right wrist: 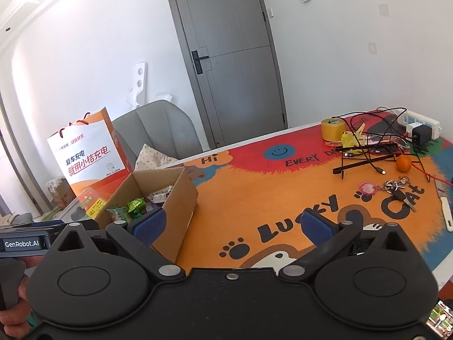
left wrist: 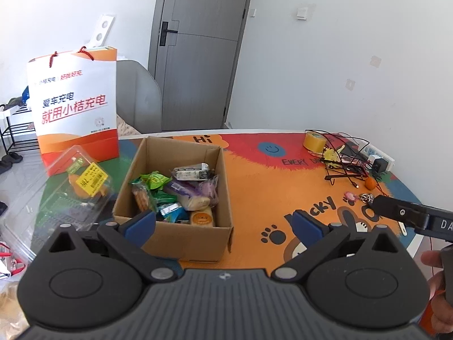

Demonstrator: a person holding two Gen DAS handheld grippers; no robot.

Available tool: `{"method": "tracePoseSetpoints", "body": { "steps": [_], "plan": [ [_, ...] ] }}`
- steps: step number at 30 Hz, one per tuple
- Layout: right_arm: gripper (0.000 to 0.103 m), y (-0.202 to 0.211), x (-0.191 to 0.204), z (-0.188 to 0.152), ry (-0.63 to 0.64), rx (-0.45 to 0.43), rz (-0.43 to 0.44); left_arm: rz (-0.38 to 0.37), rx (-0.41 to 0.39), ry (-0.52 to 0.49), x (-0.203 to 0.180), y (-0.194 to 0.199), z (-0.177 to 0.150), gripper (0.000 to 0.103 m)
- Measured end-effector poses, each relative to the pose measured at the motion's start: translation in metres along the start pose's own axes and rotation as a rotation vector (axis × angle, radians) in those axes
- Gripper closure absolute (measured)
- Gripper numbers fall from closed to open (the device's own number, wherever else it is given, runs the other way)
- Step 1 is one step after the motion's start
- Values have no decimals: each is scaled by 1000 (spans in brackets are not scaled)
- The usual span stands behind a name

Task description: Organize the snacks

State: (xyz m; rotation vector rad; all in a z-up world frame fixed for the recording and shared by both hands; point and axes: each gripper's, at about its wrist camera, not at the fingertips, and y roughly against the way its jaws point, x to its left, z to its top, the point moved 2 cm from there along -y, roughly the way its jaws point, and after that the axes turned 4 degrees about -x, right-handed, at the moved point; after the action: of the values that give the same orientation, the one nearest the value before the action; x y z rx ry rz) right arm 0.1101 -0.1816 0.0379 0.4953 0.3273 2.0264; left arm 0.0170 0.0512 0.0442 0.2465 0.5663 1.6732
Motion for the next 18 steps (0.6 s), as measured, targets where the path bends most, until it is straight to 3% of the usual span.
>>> {"method": "tracePoseSetpoints", "body": {
  "steps": [18],
  "plan": [
    [0, 18, 5, 3, 10, 24, -8, 25, -54, -43, 8, 38, 9, 1]
  ]
}}
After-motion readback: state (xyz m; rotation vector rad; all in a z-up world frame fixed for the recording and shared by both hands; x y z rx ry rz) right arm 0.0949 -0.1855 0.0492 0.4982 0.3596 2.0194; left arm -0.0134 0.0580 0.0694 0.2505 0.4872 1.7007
